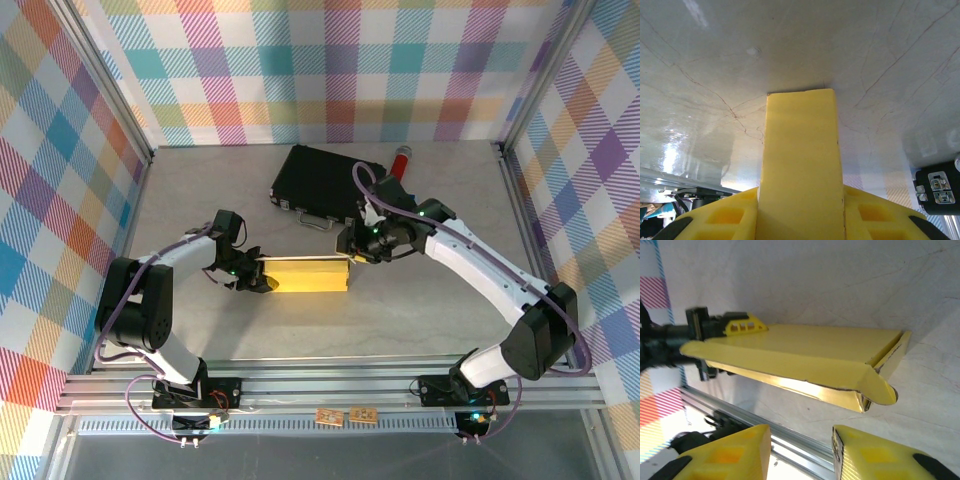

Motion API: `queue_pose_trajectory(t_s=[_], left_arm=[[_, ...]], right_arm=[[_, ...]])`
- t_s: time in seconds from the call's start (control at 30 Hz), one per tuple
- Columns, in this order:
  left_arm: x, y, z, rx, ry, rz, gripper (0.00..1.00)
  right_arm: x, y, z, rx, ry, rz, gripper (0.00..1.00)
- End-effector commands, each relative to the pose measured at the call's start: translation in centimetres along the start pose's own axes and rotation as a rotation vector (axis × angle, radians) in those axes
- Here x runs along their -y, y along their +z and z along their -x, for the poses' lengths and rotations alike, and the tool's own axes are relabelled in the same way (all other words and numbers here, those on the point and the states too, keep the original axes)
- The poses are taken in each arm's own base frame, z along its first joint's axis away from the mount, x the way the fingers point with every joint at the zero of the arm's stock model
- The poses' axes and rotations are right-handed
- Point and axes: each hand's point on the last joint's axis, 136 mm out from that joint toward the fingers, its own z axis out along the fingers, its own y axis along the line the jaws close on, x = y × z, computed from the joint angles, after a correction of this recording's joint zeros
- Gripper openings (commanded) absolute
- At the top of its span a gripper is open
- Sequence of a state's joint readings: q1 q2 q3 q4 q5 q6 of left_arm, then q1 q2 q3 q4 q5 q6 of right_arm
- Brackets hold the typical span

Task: Fold the paper box

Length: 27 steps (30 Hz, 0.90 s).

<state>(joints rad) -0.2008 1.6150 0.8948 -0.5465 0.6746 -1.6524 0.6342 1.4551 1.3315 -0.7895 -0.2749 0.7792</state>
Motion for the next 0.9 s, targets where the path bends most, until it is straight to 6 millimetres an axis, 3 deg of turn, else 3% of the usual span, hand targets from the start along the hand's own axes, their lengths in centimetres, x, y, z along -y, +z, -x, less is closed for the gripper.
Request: queue_pose_trajectory(t_s=[0.0, 0.23, 0.5, 0.73, 0.87], left_arm=[[-0.3, 0.2, 2.2, 0.103, -0.027, 0.017, 0.14], [-0.4, 0.1, 2.2, 0.104, -0.024, 0.016, 0.14], [-0.5, 0.2, 2.3, 0.107, -0.032, 0.02, 0.14], [-0.5, 0.1, 2.4, 0.11, -0.035, 0.024, 0.14], [-0.5, 0.1, 2.4, 0.112, -0.033, 0.029, 0.14]], right_arm=[[0.1, -0.7, 0.8, 0.019, 0.113, 0.039, 0.38], [2.5, 1.0, 1.3, -0.031, 0.103, -0.048, 0.42], [2.1, 1.9, 1.2, -0.092, 0.026, -0.045, 0.39], [2.6, -0.2, 1.1, 0.022, -0.346, -0.075, 0.39], [2.0, 0.1, 0.7, -0.006, -0.543, -0.036, 0.35]])
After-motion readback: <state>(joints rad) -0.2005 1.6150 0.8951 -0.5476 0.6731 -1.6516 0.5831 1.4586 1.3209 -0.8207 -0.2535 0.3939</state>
